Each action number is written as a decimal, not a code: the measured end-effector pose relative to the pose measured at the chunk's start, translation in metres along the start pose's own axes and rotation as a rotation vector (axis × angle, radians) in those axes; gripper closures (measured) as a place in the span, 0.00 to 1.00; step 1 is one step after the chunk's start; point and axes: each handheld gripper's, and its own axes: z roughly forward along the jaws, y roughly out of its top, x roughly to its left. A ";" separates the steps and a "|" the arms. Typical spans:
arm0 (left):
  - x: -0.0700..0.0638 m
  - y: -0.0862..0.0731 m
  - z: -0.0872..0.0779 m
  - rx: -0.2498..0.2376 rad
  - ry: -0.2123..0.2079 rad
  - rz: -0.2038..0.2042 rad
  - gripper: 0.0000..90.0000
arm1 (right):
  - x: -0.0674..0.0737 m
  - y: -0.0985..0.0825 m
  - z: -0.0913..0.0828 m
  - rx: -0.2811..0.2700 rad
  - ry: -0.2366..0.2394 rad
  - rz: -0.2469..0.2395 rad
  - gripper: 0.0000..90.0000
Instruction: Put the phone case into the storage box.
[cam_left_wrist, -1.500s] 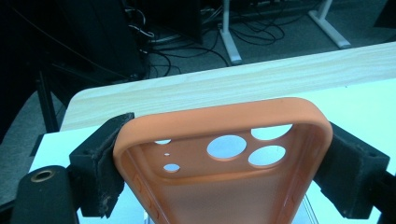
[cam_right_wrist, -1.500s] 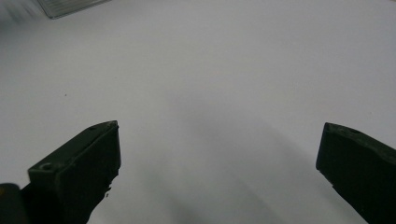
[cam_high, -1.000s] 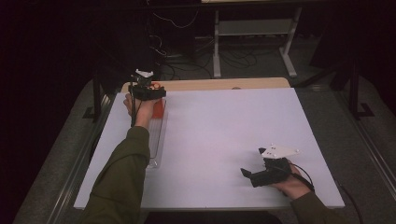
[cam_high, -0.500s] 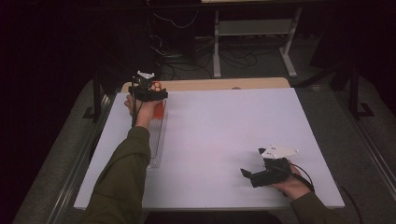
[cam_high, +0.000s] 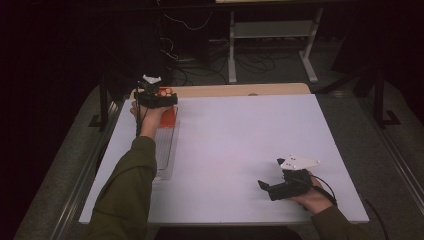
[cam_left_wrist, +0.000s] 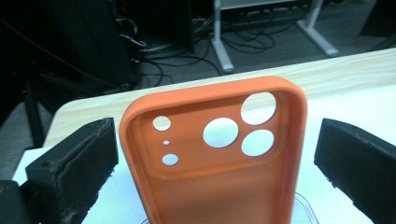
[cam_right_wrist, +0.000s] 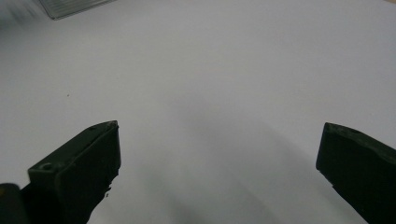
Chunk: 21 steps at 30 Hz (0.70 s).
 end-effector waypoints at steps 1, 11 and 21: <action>0.002 0.000 -0.003 0.001 -0.013 0.000 0.00 | 0.000 0.000 0.000 0.002 0.002 0.004 0.00; 0.016 -0.004 -0.026 -0.002 -0.130 0.014 0.00 | 0.000 0.000 0.000 -0.001 0.001 0.005 0.00; 0.017 -0.013 -0.052 -0.002 -0.242 0.061 0.00 | -0.001 0.002 -0.001 -0.009 0.001 0.003 0.00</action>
